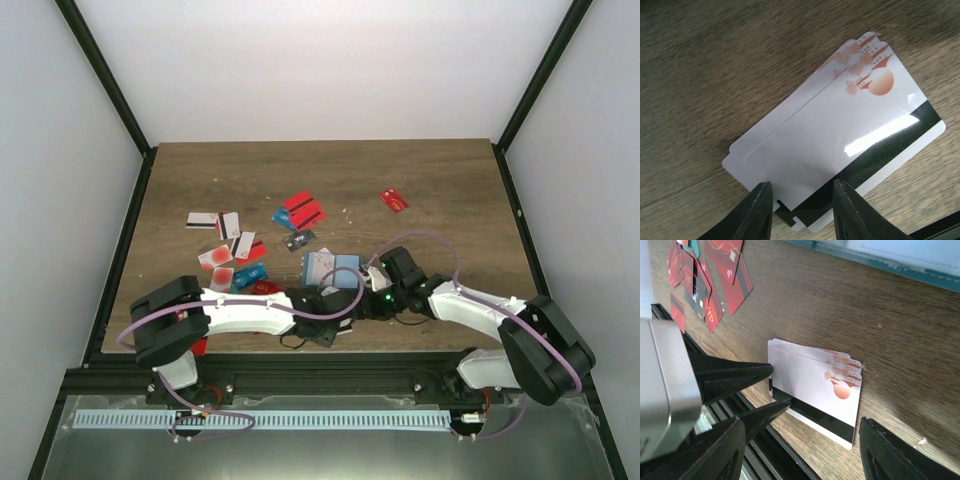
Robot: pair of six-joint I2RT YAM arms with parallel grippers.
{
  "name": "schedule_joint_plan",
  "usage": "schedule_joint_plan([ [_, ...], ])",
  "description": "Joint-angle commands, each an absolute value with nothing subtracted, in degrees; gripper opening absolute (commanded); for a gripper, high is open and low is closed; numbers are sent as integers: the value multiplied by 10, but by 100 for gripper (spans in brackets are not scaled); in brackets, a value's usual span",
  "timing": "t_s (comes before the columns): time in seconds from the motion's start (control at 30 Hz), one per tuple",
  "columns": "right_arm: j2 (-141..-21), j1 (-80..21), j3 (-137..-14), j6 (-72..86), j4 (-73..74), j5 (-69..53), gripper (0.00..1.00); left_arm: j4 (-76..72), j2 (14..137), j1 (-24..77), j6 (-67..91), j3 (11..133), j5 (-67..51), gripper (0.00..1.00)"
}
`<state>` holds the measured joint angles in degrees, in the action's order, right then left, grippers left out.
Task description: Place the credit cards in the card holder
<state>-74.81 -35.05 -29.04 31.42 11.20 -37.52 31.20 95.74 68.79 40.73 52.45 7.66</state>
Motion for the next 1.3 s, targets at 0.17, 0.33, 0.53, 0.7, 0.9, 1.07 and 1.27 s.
schedule_joint_plan([
  [0.17,-684,-355,-280,350,154,-280,64,403,1031,740,413,623,185,38],
  [0.33,-649,-355,-270,385,180,-216,65,385,1052,745,403,631,172,39],
  [0.53,-555,-354,-254,445,228,-115,67,318,1039,742,381,594,114,42],
  [0.7,-505,-354,-267,478,268,-61,69,243,992,737,374,559,33,42],
  [0.9,-492,-354,-271,485,260,-72,69,252,904,700,357,540,40,48],
  [1.07,-513,-354,-267,483,239,-97,69,269,867,631,327,520,43,49],
  [1.27,-525,-355,-259,484,224,-115,69,252,878,591,275,513,3,51],
])
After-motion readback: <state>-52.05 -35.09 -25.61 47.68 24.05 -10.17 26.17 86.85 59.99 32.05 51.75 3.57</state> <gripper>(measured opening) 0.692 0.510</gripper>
